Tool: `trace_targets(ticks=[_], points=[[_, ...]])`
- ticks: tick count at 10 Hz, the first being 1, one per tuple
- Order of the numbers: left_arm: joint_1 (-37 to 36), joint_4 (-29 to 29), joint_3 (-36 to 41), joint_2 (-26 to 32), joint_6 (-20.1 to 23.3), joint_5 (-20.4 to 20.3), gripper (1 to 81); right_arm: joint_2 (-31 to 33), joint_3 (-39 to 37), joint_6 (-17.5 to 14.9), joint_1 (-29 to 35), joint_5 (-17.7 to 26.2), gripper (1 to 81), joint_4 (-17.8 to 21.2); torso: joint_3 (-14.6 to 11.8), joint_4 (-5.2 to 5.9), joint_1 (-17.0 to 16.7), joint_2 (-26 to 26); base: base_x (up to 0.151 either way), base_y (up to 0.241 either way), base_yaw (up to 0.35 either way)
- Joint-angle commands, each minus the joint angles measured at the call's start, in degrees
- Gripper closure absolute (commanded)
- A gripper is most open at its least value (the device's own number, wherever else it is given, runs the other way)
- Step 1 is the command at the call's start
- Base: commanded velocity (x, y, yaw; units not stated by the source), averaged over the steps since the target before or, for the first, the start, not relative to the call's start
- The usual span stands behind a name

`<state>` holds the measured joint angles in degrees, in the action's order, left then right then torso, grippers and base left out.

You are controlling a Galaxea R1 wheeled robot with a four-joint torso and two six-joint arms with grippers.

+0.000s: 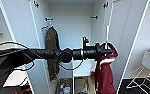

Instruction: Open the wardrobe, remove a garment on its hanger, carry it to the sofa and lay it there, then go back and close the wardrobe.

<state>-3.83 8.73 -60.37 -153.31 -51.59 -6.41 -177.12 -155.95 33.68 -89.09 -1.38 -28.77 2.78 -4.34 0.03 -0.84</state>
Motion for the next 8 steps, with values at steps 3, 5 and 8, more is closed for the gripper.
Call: trace_targets(ticks=[3, 5, 8], points=[[-9.8, -2.6, 0.7, 0.5, 1.0, -5.9, 81.1, -0.6, 0.7, -0.3, 2.2, 2.6, 1.0, 0.0, 0.0, 0.00, 0.0, 0.0, 0.000, 0.000, 0.000], [-7.0, -3.4, 1.8, 1.9, 1.1, -5.9, 81.1, -0.6, 0.5, -0.3, 2.1, 1.8, 1.0, 0.0, 0.0, 0.00, 0.0, 0.0, 0.000, 0.000, 0.000], [-0.7, -7.3, 3.1, 7.4, 1.0, -5.4, 81.1, -0.6, 0.5, -0.3, 2.2, 1.7, 1.0, 0.1, 0.0, 0.00, 0.0, 0.0, 0.000, 0.000, 0.000]])
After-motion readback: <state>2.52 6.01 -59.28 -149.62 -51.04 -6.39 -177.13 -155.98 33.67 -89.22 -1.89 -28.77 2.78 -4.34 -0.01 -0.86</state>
